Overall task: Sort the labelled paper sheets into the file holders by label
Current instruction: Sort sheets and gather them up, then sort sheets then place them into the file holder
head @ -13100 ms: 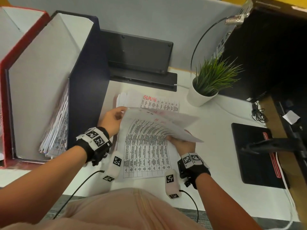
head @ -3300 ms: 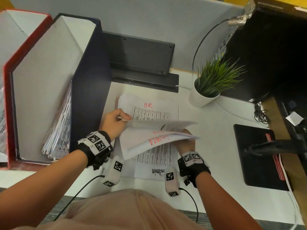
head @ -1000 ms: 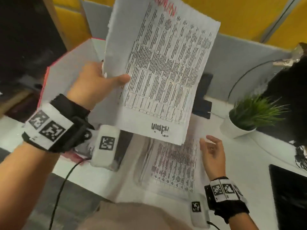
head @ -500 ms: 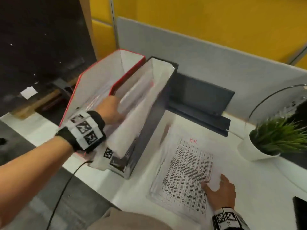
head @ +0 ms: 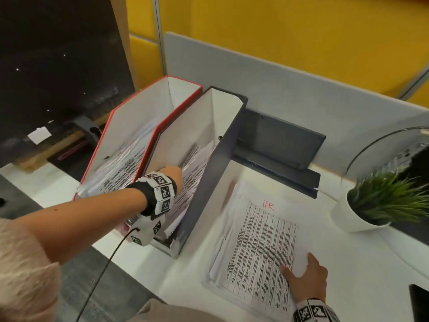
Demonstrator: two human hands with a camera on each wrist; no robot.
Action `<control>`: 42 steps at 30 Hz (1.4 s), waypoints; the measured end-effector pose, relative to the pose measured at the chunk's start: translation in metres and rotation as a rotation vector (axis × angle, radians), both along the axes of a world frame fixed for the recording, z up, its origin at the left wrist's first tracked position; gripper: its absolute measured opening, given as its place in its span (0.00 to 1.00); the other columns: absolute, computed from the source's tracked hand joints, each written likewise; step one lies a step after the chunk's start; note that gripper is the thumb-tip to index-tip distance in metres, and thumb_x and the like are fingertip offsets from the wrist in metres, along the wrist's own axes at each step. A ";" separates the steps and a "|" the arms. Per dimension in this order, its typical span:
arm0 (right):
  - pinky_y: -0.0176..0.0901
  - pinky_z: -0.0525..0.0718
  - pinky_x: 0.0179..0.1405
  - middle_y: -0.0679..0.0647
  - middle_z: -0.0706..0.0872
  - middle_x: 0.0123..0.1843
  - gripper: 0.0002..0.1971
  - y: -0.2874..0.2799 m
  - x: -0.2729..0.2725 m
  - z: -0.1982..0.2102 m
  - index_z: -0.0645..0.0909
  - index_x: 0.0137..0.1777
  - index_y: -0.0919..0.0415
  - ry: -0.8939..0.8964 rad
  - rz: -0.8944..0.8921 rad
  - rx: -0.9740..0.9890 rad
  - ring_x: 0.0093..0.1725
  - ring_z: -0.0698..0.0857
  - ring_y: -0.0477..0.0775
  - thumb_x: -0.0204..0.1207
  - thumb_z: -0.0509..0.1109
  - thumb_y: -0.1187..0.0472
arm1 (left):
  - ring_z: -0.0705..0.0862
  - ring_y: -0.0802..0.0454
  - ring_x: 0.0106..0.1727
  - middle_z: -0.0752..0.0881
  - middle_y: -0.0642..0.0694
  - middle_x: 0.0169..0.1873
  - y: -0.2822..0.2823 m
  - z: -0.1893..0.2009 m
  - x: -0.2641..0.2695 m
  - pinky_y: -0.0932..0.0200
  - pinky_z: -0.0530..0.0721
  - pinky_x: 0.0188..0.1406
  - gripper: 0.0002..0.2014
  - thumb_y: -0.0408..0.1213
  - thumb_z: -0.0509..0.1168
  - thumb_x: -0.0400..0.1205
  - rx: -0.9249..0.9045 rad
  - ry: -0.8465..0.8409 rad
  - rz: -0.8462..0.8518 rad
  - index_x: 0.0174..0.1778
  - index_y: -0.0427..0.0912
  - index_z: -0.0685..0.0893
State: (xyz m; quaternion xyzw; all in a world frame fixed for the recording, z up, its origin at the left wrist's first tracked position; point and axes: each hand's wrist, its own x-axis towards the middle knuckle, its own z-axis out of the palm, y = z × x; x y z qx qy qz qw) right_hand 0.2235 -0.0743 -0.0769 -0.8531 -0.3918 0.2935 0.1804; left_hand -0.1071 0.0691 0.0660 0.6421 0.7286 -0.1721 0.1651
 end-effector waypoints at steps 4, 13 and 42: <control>0.59 0.69 0.72 0.68 0.65 0.73 0.49 0.000 0.000 0.000 0.59 0.79 0.62 0.011 -0.007 0.011 0.71 0.70 0.69 0.62 0.82 0.53 | 0.85 0.44 0.55 0.85 0.41 0.56 0.000 0.005 -0.007 0.56 0.81 0.50 0.20 0.43 0.70 0.77 -0.052 0.012 -0.037 0.60 0.35 0.79; 0.59 0.71 0.72 0.66 0.66 0.72 0.48 0.000 -0.001 0.001 0.60 0.79 0.62 0.018 -0.005 0.012 0.71 0.71 0.67 0.62 0.82 0.53 | 0.84 0.44 0.47 0.86 0.43 0.47 -0.006 0.085 0.019 0.49 0.84 0.50 0.11 0.41 0.61 0.83 0.696 -0.414 -0.074 0.59 0.43 0.80; 0.53 0.67 0.73 0.59 0.63 0.70 0.53 -0.005 -0.007 0.014 0.55 0.80 0.58 -0.064 0.071 0.057 0.71 0.64 0.60 0.60 0.83 0.50 | 0.81 0.46 0.34 0.83 0.40 0.33 -0.027 -0.082 0.133 0.56 0.79 0.33 0.16 0.42 0.65 0.81 0.247 -0.587 0.014 0.28 0.40 0.78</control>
